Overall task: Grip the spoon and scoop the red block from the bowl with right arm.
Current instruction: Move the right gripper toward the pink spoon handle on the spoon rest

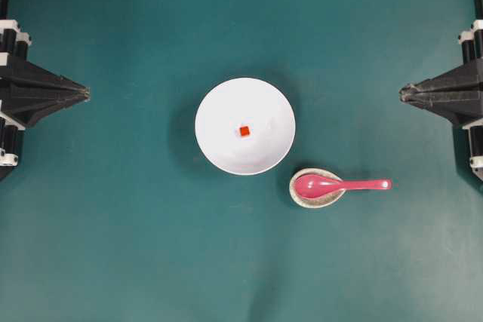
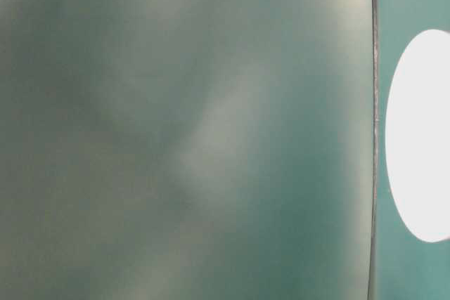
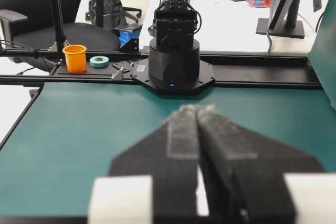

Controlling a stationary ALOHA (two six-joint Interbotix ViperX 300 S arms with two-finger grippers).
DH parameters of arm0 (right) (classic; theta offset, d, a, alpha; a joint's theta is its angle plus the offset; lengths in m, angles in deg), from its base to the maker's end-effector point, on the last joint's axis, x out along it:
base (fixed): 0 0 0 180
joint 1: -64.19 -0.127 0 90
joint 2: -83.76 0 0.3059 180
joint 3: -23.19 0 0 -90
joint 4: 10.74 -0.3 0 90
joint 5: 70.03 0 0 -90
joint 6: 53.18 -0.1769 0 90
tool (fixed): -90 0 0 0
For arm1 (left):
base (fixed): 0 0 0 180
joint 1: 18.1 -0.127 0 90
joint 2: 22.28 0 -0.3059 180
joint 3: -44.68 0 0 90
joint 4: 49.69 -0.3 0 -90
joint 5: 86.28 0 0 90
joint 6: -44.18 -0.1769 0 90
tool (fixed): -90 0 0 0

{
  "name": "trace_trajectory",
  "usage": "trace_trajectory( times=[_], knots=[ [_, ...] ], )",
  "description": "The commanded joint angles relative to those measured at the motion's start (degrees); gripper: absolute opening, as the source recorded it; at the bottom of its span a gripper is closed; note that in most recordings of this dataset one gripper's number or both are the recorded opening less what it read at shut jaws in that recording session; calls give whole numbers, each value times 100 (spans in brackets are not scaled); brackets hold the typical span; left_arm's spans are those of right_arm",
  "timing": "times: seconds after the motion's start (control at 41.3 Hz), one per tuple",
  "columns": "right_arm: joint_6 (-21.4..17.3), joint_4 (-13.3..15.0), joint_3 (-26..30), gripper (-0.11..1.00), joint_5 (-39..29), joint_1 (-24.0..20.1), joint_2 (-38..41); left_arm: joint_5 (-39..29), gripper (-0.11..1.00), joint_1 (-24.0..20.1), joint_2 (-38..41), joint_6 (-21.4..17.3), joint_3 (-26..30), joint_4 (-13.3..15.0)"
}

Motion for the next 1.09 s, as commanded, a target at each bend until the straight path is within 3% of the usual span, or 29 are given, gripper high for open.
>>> trace_trajectory(
  times=[0.0,0.412,0.896,1.065],
  knots=[
    [-35,-9,132,0,35,0,44,-149,0,9,44,9,193,-44],
    [-88,-35,141,0,-202,-9,88,-1055,0,9,-97,26,255,-44],
    [-88,-123,149,0,-167,-9,167,-1564,0,9,-79,18,316,-44],
    [-88,-299,158,2,-185,-9,167,-1767,0,9,-18,26,334,-44]
  ],
)
